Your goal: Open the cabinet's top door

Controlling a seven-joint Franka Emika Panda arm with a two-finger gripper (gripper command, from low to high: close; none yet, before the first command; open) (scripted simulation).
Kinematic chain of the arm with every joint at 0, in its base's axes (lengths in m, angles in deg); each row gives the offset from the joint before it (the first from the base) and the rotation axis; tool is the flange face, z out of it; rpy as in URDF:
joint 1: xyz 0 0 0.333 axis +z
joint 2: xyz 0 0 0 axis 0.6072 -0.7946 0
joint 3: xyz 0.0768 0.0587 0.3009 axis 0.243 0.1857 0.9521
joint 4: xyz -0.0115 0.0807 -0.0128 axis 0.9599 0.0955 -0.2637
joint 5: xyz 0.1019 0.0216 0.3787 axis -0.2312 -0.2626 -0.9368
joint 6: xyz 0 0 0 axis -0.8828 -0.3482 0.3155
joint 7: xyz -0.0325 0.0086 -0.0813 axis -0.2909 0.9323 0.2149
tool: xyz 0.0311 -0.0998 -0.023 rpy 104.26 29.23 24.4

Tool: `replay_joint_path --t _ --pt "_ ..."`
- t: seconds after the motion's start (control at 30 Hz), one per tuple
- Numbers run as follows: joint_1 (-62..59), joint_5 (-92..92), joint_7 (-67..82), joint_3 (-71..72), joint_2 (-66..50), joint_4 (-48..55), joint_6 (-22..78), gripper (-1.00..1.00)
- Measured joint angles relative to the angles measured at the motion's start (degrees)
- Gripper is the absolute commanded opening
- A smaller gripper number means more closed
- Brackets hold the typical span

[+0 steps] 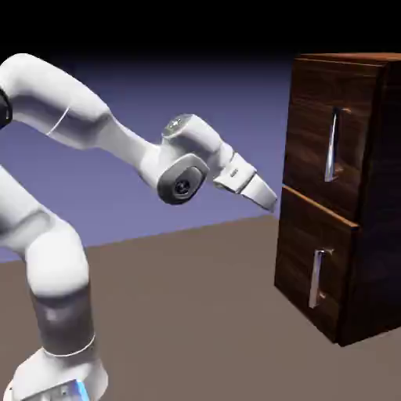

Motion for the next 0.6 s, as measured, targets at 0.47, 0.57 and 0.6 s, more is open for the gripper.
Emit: replay_joint_path --t 0.47,0.57,0.6 --pt "16.9 34.9 -20.8 -16.1 9.2 6.5 4.7 1.0" --pt "20.5 42.4 -25.3 -19.5 11.1 7.9 5.7 1.0" --pt "21.7 44.9 -26.8 -20.7 11.8 8.3 6.0 1.0"
